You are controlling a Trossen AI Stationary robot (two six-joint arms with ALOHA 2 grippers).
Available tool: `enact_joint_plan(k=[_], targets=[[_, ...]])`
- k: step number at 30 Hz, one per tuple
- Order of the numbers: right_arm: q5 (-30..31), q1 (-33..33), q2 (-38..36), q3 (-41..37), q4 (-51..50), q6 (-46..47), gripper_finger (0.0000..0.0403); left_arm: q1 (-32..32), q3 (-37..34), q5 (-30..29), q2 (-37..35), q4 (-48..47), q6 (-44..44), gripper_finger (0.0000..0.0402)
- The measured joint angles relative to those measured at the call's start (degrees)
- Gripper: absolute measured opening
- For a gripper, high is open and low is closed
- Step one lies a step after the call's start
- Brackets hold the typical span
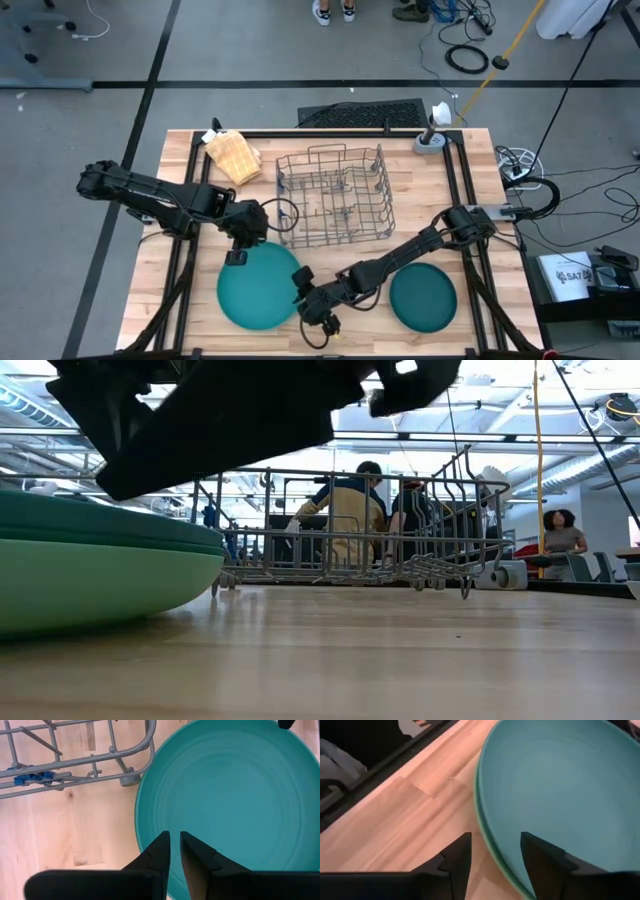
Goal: Sort dishes
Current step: Put the blue plate into the dishwasher rack
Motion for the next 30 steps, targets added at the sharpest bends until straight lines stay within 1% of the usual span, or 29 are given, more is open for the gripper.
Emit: enact_joint_plan(k=[7, 10, 25, 27, 30], targets=[[-0.58, -1.49, 0.67, 0.04, 0.13, -1.8, 0.0128, 0.0, 0.0, -0.44, 0.0, 0.18, 0.01, 0.0052], [-2.98, -1.84, 1.21, 0.1, 0.99, -2.19, 0.0121, -0.01, 0.0, -0.46, 0.0, 0.2, 0.0, 0.0052], [-4.45, -1.8, 3.66, 0.12, 2.88, -3.56, 0.0117, 0.12, 0.0, -1.11, 0.0, 1.34, 1.07, 0.0052], [-4.44, -1.74, 3.67, 0.12, 3.23, -3.7, 0.0109, 0.1, 0.0, -1.11, 0.0, 1.38, 1.12, 0.0052], [-4.76, -1.66, 3.74, 0.1, 4.58, -3.79, 0.0087, 0.12, 0.0, -1.1, 0.0, 1.54, 1.53, 0.0052]])
